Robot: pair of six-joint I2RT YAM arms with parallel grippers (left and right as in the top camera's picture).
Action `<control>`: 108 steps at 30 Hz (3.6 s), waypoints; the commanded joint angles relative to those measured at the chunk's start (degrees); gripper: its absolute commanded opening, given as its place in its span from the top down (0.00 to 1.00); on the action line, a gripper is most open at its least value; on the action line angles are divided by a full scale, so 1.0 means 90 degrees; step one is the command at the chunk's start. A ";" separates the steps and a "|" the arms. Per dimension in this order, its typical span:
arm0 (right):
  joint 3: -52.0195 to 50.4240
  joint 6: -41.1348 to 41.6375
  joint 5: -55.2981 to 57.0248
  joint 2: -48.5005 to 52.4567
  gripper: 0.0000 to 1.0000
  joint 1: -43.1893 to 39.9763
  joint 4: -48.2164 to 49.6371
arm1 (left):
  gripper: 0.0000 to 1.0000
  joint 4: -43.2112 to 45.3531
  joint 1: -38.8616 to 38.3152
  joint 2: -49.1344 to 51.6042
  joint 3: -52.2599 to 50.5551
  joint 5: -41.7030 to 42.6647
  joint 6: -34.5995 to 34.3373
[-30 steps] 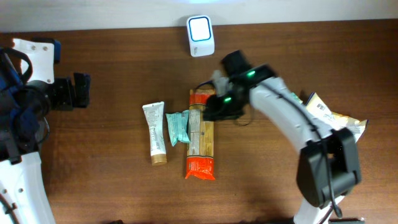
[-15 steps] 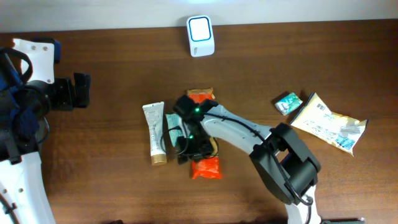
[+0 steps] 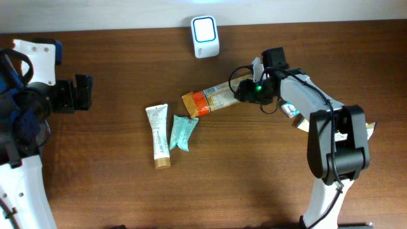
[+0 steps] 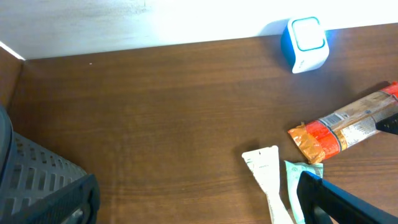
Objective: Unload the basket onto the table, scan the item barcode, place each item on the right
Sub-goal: 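Grasp the orange-tan biscuit pack with the right gripper, then hold the biscuit pack barcode against the white scanner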
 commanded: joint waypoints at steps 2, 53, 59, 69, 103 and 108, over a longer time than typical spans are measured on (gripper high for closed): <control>0.0194 0.2637 0.0180 -0.0007 0.33 0.0571 -0.0119 | 0.01 -0.0007 0.0017 -0.0039 0.0044 0.0073 0.0100; -0.0053 -0.0690 -0.3126 -0.4189 0.96 -0.1183 -0.0330 | 0.01 -0.0007 0.0017 -0.0039 0.0044 0.0070 0.0100; 0.0250 -0.2045 0.3638 -0.3359 0.96 0.1270 0.2263 | 0.01 -0.0007 0.0017 -0.0039 0.0044 0.0073 0.0100; 0.0253 -0.2460 0.3920 -0.1474 0.96 0.1678 0.2705 | 0.01 -0.0007 0.0017 -0.0036 0.0044 0.0070 0.0100; 0.6198 -0.3599 -0.3711 0.0520 0.96 0.0335 -0.4439 | 0.01 -0.0007 0.0017 -0.0036 0.0044 0.0073 0.0100; 0.6142 -0.3881 0.1110 0.0653 0.96 0.0894 -0.1367 | 0.01 -0.0007 0.0017 -0.0036 0.0044 0.0070 0.0100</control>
